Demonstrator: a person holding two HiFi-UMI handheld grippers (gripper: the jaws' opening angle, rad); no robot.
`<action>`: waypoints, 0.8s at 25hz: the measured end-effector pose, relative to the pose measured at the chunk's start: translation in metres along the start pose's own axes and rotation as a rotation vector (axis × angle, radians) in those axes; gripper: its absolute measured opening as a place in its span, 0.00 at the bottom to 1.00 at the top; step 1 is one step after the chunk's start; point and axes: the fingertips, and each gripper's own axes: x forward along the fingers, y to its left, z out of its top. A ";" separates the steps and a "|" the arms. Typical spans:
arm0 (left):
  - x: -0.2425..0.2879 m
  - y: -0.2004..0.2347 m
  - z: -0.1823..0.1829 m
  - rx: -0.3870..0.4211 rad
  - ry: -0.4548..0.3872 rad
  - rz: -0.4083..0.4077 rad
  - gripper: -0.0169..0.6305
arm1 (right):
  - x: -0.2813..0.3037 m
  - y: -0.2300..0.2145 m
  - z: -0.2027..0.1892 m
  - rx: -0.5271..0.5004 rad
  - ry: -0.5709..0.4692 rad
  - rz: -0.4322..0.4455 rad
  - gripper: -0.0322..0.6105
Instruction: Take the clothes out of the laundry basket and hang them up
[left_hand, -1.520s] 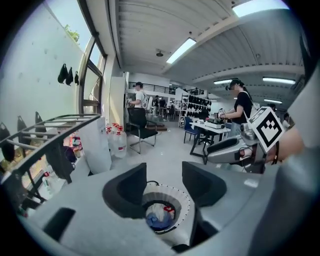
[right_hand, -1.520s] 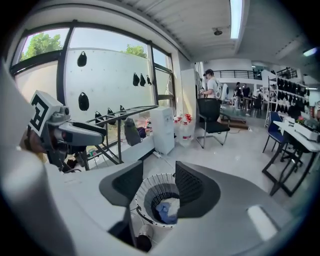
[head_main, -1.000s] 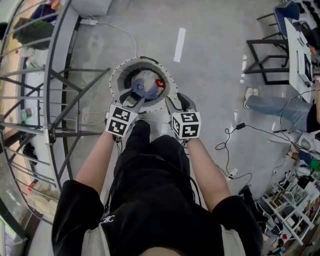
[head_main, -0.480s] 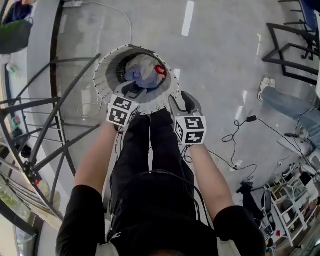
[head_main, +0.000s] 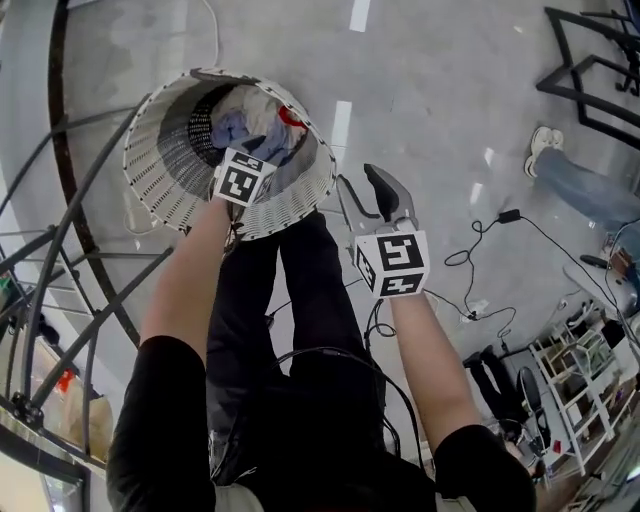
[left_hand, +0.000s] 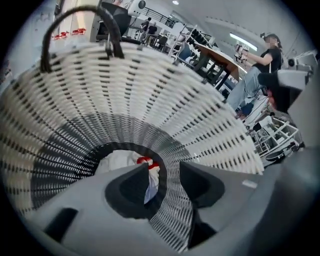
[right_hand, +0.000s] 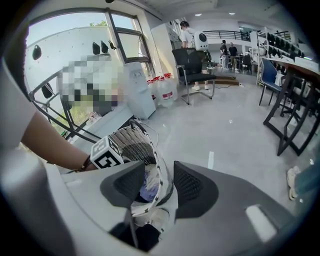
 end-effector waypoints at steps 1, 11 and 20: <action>0.016 0.001 0.000 0.011 0.008 -0.003 0.33 | 0.001 -0.010 -0.001 0.009 -0.009 -0.003 0.35; 0.154 0.043 -0.044 0.088 0.060 0.061 0.29 | 0.028 -0.049 -0.037 -0.004 -0.057 0.046 0.35; 0.207 0.066 -0.060 0.133 0.055 0.099 0.29 | 0.043 -0.050 -0.040 0.053 -0.091 0.035 0.34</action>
